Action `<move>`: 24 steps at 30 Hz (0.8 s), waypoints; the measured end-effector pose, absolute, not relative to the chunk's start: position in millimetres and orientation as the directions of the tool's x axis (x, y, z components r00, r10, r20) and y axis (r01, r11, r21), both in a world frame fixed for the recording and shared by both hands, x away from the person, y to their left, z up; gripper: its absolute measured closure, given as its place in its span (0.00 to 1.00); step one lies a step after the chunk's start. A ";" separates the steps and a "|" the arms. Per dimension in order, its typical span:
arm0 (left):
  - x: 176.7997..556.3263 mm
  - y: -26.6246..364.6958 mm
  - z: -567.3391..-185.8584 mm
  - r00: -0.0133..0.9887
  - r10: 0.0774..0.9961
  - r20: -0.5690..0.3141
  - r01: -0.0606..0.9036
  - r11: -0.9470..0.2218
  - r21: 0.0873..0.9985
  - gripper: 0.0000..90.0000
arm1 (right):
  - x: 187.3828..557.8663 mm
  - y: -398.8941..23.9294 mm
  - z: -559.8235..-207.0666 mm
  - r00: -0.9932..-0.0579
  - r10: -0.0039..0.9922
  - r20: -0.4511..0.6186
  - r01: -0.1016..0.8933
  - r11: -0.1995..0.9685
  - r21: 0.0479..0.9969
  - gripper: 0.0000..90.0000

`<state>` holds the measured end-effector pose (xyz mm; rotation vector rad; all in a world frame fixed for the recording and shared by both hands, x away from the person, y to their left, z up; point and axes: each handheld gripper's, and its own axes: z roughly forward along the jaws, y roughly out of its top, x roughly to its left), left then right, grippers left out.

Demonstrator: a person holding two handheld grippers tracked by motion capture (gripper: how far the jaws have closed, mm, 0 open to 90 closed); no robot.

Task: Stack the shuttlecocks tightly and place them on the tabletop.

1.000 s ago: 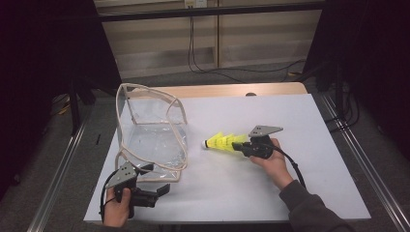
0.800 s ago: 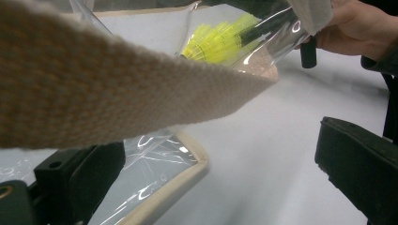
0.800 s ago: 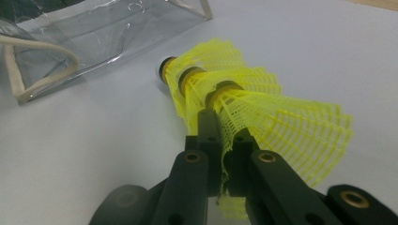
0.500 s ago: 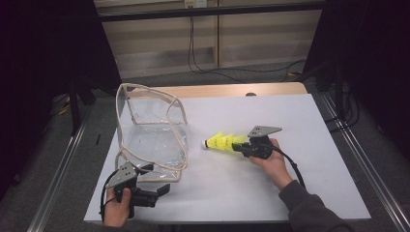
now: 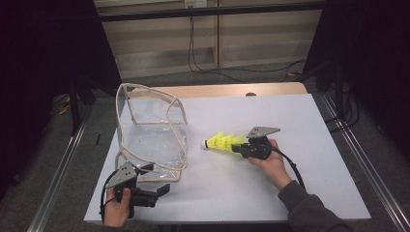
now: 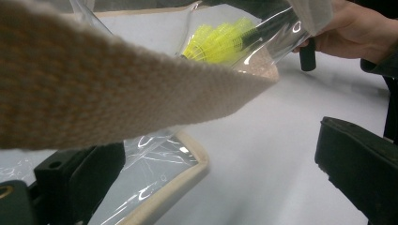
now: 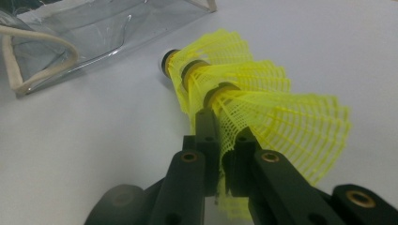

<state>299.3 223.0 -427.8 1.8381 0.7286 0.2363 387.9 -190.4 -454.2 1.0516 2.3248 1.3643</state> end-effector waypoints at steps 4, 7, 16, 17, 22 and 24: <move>299.6 223.3 -427.9 0.793 0.583 -0.180 0.367 -0.220 0.904 0.02 | 387.6 -190.6 -453.8 -0.706 0.695 0.132 0.458 0.307 0.834 0.88; 299.6 223.3 -427.8 0.792 0.583 -0.179 0.367 -0.220 0.904 0.02 | 387.2 -191.8 -454.3 -0.703 0.699 0.132 0.464 0.309 0.830 0.86; 299.6 223.2 -427.7 0.792 0.583 -0.180 0.367 -0.220 0.904 0.02 | 380.8 -196.8 -451.2 -0.694 0.708 0.130 0.474 0.314 0.823 0.78; 299.7 223.4 -427.7 0.793 0.583 -0.178 0.366 -0.222 0.904 0.02 | 379.5 -197.8 -451.3 -0.694 0.708 0.129 0.472 0.312 0.825 0.77; 299.7 223.2 -427.6 0.792 0.584 -0.178 0.366 -0.221 0.904 0.02 | 373.9 -207.3 -452.3 -0.681 0.720 0.133 0.479 0.301 0.824 0.77; 299.8 223.0 -427.5 0.792 0.584 -0.179 0.367 -0.220 0.904 0.02 | 372.7 -210.2 -451.6 -0.677 0.722 0.140 0.484 0.294 0.825 0.78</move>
